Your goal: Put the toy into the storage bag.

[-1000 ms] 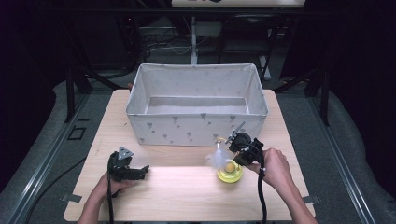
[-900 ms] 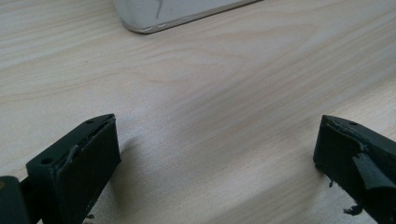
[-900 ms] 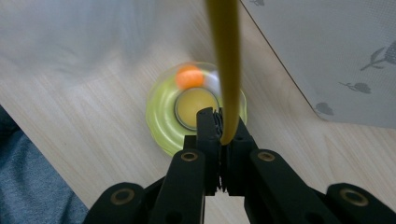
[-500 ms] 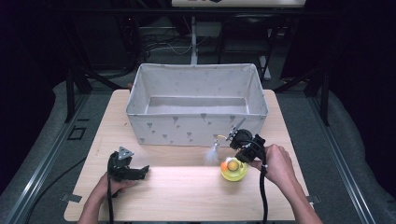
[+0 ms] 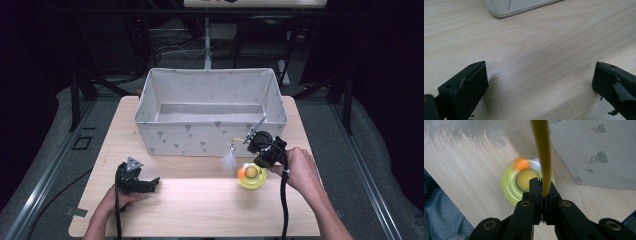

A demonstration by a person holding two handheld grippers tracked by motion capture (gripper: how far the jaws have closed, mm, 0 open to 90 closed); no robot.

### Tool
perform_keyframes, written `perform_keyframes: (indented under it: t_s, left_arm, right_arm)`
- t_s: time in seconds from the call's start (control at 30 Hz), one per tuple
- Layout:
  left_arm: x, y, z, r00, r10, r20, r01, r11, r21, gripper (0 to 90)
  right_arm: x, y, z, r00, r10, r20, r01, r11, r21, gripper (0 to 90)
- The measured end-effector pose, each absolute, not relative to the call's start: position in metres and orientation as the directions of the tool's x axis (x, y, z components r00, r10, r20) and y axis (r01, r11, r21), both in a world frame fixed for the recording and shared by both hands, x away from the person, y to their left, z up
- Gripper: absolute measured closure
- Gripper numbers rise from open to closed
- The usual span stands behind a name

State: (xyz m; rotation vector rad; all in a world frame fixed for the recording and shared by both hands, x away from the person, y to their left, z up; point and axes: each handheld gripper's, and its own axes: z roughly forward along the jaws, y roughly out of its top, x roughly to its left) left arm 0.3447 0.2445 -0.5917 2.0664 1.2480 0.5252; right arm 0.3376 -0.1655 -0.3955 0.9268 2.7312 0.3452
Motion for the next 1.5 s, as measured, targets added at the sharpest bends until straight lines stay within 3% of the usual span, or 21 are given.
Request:
perform_keyframes:
  t_s: [1.5]
  left_arm:
    - [0.345,0.245,-0.592,0.465,0.886,0.003,0.621,-0.328,0.711,0.3]
  right_arm:
    - [0.356,-0.158,-0.332,-0.783,0.602,-0.160,0.538,0.783,0.311,87.8]
